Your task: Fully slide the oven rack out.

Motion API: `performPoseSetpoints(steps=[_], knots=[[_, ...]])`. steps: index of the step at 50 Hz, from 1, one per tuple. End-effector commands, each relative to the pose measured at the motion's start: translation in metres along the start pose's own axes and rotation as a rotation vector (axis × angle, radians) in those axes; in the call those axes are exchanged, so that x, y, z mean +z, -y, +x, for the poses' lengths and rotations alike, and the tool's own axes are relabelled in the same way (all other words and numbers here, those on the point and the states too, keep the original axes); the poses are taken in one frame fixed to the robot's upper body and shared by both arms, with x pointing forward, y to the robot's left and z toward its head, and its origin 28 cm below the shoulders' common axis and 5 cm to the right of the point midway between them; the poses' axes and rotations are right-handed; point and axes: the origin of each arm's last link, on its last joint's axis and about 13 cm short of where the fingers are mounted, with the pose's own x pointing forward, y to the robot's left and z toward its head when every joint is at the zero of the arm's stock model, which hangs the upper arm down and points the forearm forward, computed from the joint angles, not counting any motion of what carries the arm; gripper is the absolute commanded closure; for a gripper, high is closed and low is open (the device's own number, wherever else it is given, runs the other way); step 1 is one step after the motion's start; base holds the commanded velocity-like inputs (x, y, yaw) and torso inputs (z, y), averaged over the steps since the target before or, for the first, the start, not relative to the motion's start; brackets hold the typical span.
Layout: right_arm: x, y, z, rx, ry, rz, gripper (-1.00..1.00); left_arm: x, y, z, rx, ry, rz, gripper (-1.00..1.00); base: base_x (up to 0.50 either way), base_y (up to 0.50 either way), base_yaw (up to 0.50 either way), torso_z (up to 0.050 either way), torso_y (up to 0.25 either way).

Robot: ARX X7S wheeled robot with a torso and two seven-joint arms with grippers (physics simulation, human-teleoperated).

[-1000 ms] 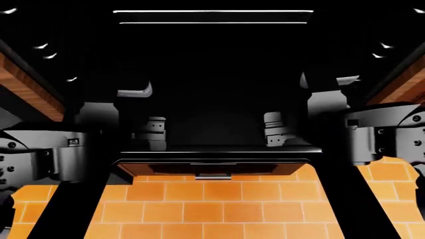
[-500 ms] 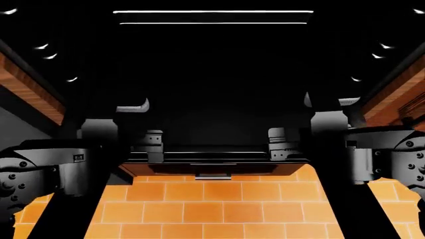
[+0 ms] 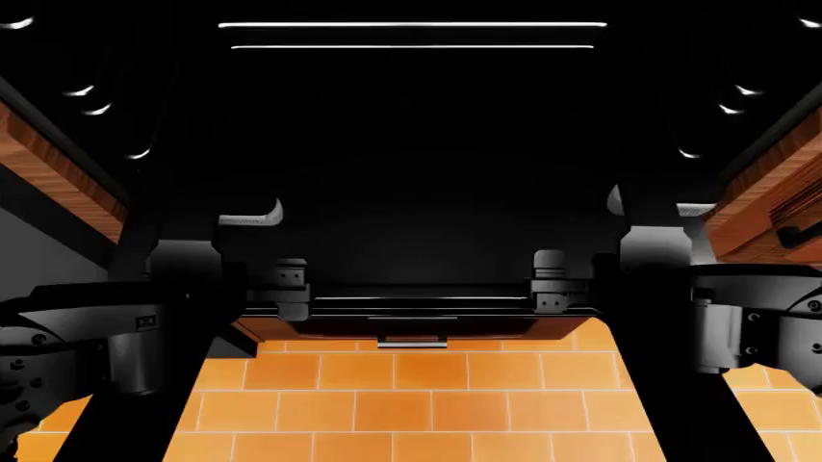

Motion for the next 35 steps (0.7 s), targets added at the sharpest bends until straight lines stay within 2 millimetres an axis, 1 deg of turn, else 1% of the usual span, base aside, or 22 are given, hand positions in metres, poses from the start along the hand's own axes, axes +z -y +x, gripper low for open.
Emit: performPoseSetpoints(steps=[1, 9, 19, 30, 35], knots=[[-0.052, 0.010, 0.007, -0.064, -0.228, -0.100, -1.00, -0.049, -0.004, 0.013, 0.045, -0.271, 0.082, -1.00, 0.00, 0.00, 0.00, 0.000, -0.011], [-0.058, 0.012, 0.009, -0.059, -0.258, -0.099, -1.00, -0.050, -0.006, 0.014, 0.033, -0.318, 0.109, -1.00, 0.00, 0.00, 0.00, 0.000, -0.012], [-0.075, 0.015, 0.006, -0.054, -0.313, -0.100, -1.00, -0.068, -0.010, 0.015, 0.020, -0.408, 0.097, -1.00, 0.00, 0.00, 0.00, 0.000, -0.014], [-0.102, 0.020, -0.006, -0.053, -0.376, -0.123, -1.00, -0.087, -0.015, 0.006, 0.020, -0.469, 0.094, -1.00, 0.00, 0.00, 0.00, 0.000, -0.014], [-0.109, 0.022, -0.013, -0.053, -0.391, -0.125, -1.00, -0.095, -0.018, -0.001, 0.025, -0.479, 0.078, -1.00, 0.00, 0.00, 0.00, 0.000, -0.014]])
